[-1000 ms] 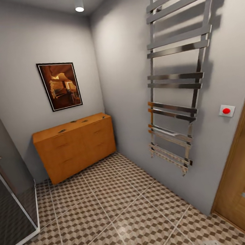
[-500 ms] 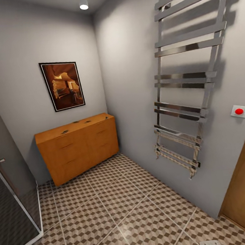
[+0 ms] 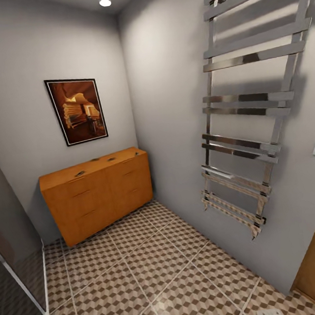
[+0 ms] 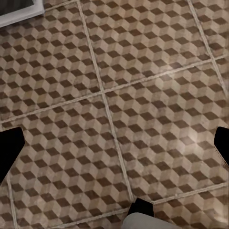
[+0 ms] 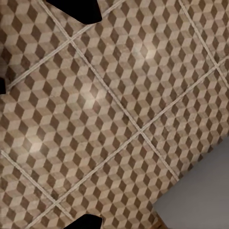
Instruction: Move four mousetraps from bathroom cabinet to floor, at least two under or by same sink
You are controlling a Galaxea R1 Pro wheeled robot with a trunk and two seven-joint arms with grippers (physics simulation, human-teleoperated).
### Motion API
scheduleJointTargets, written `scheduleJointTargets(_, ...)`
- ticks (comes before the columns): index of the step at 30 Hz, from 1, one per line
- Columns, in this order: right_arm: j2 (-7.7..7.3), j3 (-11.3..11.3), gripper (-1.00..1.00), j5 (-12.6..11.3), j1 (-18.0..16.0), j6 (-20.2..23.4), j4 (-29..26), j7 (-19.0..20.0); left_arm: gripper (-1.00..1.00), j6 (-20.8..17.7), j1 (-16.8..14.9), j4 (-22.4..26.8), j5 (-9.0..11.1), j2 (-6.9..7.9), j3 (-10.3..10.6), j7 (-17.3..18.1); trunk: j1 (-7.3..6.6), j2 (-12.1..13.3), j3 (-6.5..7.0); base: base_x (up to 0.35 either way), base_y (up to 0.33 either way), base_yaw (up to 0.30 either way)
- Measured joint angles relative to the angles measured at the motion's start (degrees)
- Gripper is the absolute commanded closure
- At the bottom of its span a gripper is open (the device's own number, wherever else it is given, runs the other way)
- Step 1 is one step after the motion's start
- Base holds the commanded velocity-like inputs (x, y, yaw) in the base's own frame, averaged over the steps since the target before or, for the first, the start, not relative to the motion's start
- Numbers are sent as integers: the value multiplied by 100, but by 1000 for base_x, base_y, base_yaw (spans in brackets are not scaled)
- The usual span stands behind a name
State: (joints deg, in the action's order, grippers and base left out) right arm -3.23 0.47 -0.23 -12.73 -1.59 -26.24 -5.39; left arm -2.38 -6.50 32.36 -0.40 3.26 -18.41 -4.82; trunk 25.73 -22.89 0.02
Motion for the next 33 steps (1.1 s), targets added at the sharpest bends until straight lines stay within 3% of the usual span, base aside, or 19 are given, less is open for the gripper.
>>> scheduleJointTargets(12,1,0,-100,0,0,0,0,1,-100,0,-1,1,0,9,-1,-1,0,0,0,317,57,0)
scheduleJointTargets(33,0,0,-100,8,0,-8,0,2,-100,0,-2,1,0,9,-2,-1,0,0,0,289,189,0)
